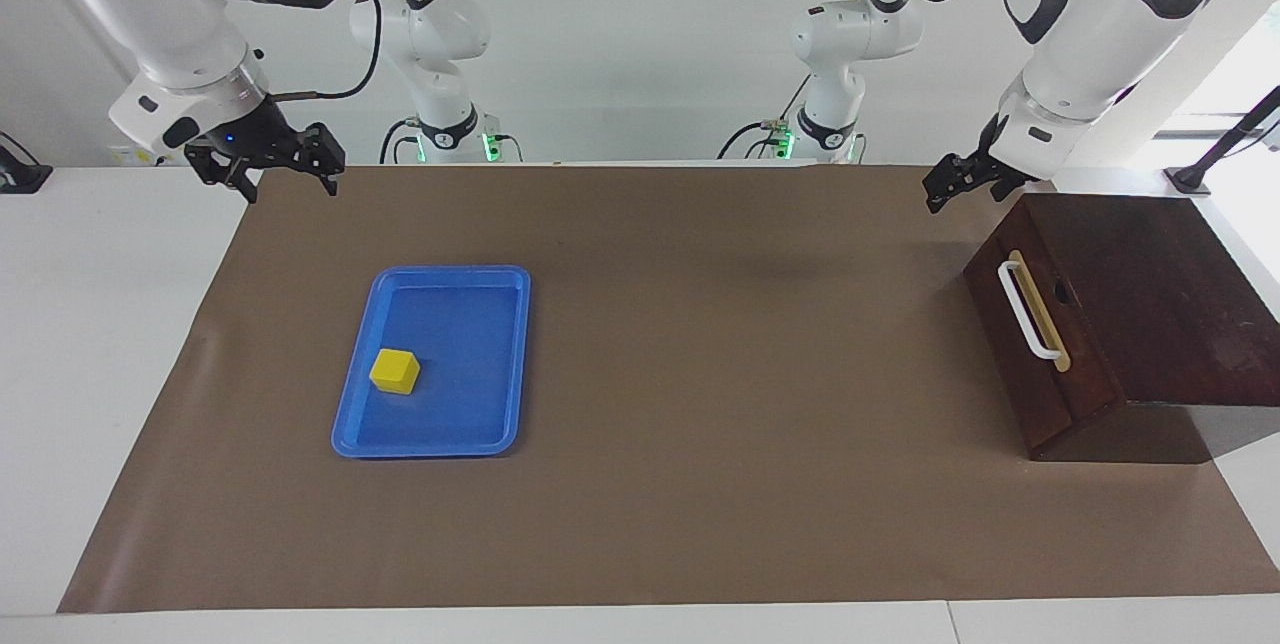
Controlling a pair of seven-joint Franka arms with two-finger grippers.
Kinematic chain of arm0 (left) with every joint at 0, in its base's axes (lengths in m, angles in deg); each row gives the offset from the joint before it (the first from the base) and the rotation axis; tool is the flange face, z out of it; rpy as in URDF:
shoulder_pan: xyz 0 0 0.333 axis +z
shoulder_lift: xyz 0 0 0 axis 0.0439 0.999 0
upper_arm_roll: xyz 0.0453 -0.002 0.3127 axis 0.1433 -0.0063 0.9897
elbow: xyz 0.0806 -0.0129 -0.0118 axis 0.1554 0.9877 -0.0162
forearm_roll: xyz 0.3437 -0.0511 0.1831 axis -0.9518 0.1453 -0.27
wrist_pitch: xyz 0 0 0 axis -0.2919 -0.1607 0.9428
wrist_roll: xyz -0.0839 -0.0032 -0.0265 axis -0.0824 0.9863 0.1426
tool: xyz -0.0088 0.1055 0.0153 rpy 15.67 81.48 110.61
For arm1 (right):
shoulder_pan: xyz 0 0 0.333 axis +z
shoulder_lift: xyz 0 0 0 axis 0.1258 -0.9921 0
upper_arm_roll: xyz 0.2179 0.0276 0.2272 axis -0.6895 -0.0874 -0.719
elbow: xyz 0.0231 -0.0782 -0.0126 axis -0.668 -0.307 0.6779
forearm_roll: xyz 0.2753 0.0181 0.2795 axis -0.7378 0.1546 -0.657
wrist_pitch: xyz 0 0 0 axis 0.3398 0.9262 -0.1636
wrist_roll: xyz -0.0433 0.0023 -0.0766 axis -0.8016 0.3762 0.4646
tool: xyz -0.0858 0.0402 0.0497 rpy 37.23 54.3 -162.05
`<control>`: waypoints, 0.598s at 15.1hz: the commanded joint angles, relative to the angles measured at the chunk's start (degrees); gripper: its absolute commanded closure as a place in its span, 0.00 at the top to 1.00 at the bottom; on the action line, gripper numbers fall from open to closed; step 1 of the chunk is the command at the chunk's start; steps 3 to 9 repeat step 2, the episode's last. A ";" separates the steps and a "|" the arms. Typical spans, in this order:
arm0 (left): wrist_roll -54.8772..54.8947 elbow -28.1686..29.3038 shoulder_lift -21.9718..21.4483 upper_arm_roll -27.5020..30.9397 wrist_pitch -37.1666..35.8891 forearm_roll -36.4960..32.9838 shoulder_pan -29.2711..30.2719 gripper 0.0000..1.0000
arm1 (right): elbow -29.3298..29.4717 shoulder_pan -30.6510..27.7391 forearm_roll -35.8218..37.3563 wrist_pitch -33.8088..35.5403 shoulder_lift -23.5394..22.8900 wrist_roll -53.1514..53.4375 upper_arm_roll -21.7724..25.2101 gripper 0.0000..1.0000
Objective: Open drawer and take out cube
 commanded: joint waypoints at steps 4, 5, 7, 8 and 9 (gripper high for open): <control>0.96 0.07 -0.99 -0.17 -0.40 0.27 0.11 1.00 | 1.03 0.12 0.51 1.26 -0.31 1.69 -0.12 1.00; 0.96 0.07 -0.99 -0.17 -0.40 0.27 0.11 1.00 | 1.03 0.12 0.51 1.26 -0.31 1.69 -0.12 1.00; 0.96 0.07 -0.99 -0.17 -0.40 0.27 0.11 1.00 | 1.03 0.12 0.51 1.26 -0.31 1.69 -0.12 1.00; 0.96 0.07 -0.99 -0.17 -0.40 0.27 0.11 1.00 | 1.03 0.12 0.51 1.26 -0.31 1.69 -0.12 1.00; 0.96 0.07 -0.99 -0.17 -0.40 0.27 0.11 1.00 | 1.03 0.12 0.51 1.26 -0.31 1.69 -0.12 1.00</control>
